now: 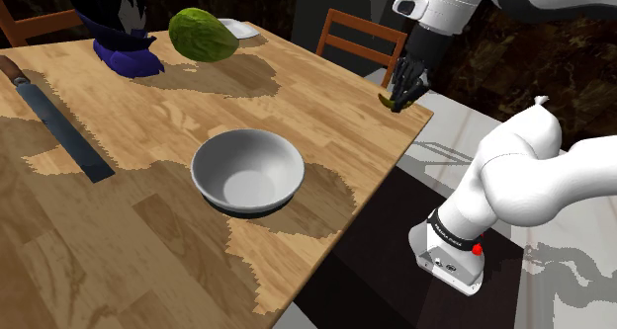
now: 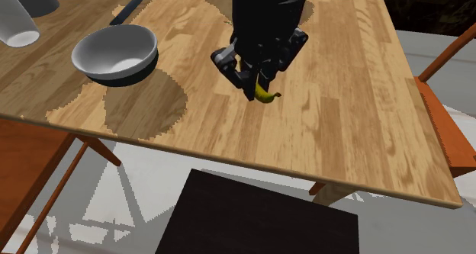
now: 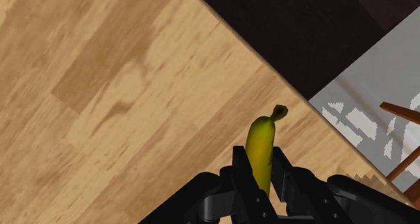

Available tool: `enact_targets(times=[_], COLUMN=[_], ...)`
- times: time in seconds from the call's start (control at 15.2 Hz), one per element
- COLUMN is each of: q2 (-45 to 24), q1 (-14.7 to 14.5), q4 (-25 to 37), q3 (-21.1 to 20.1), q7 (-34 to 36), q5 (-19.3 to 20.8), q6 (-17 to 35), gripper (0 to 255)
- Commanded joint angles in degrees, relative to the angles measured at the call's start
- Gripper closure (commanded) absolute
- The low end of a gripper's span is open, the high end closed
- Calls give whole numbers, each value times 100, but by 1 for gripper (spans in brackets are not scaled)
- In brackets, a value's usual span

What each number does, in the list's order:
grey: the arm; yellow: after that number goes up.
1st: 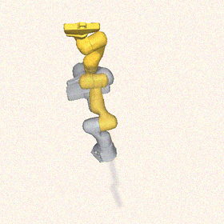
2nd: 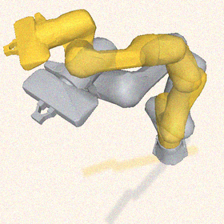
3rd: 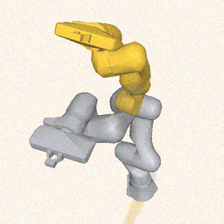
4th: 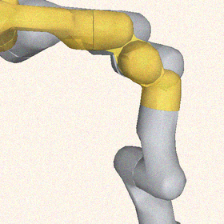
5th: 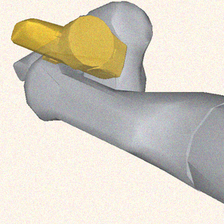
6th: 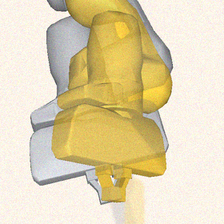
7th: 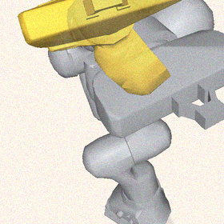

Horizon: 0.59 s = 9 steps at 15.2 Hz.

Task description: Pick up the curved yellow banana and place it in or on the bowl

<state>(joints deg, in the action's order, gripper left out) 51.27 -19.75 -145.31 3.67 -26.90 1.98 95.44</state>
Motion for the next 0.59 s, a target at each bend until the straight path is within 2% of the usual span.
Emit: enact_targets(times=[0.0,0.26,0.53], q2=[-26,-101,-639], q1=[-1,-8,-192], q4=[186,527,784], q3=[-1,-12,-441], q7=[-5,-4,455], q5=[-2,-13,-328], q6=[-161,-427,-145], gripper=[255,255,255])
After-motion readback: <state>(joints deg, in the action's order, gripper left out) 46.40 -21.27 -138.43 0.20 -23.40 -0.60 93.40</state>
